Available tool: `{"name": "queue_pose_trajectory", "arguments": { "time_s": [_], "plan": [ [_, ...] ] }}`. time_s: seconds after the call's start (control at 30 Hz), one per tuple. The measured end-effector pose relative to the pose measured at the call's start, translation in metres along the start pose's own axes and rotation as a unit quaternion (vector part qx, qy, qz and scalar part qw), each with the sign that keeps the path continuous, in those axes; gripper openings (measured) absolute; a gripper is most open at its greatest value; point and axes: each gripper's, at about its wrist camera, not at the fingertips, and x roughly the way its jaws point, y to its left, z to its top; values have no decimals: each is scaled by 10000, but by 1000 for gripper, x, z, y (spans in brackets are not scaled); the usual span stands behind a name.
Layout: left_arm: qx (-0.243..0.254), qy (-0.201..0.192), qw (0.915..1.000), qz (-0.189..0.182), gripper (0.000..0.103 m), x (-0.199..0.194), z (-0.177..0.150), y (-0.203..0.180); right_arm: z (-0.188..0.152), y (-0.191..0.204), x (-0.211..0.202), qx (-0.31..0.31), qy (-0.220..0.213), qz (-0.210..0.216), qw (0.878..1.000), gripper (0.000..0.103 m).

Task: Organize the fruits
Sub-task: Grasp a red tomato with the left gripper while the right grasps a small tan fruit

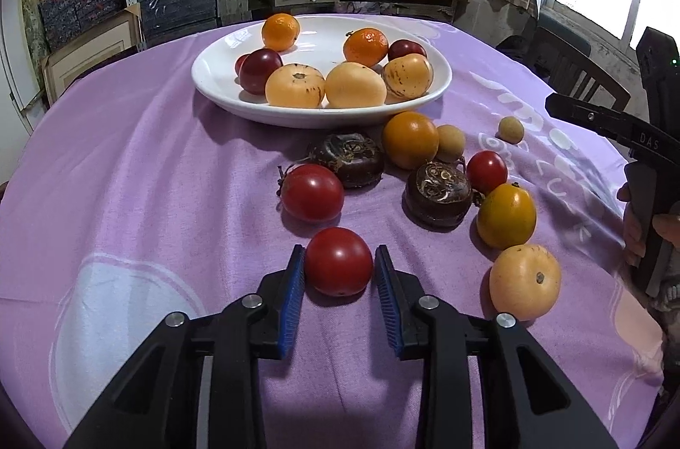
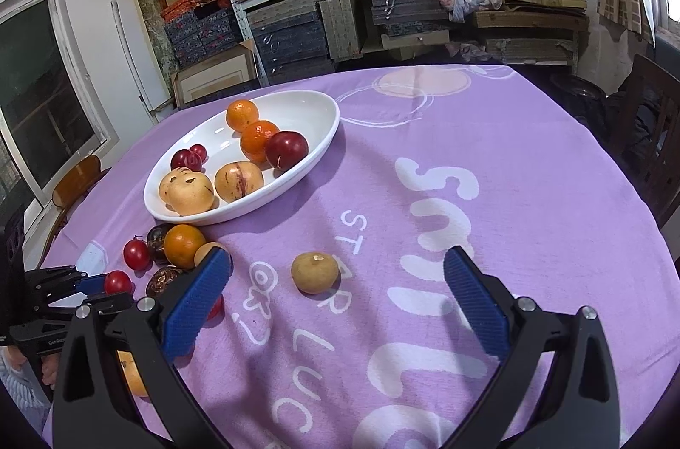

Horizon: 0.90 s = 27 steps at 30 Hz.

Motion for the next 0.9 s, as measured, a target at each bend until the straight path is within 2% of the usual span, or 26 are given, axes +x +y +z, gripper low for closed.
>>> {"name": "queue_pose_trajectory", "arguments": {
  "time_s": [0.13, 0.2, 0.27, 0.43, 0.5, 0.6, 0.73, 0.77, 0.9],
  "plan": [
    [-92, -66, 9999, -15, 30, -3, 0, 2, -4, 14, 1, -358, 132, 23, 9993, 98],
    [-101, -104, 9999, 13, 30, -5, 0, 2, -6, 25, 1, -623, 147, 7, 9980, 93],
    [-81, -109, 9999, 19, 30, -5, 0, 1, -7, 32, 2, -836, 211, -33, 9963, 78],
    [-79, -62, 9999, -9, 30, -3, -1, 0, -8, 34, 15, -906, 549, -172, 9942, 68],
    [-114, -38, 9999, -33, 30, -2, -1, 1, -5, 31, 26, -867, 760, -160, 9932, 51],
    [-153, -29, 9999, -30, 30, -2, -1, 3, -1, 27, 38, -792, 876, -116, 9929, 40],
    [-171, -13, 9998, -56, 30, -2, -2, 4, 1, 28, 47, -816, 1018, -104, 9914, 36],
    [-179, -14, 9998, -67, 30, -2, -1, 4, 1, 28, 47, -813, 1026, -105, 9913, 29],
    [-279, -76, 9995, -144, 30, -4, -1, 7, 1, 28, 45, -797, 1019, -24, 9916, 29]
  ]
}}
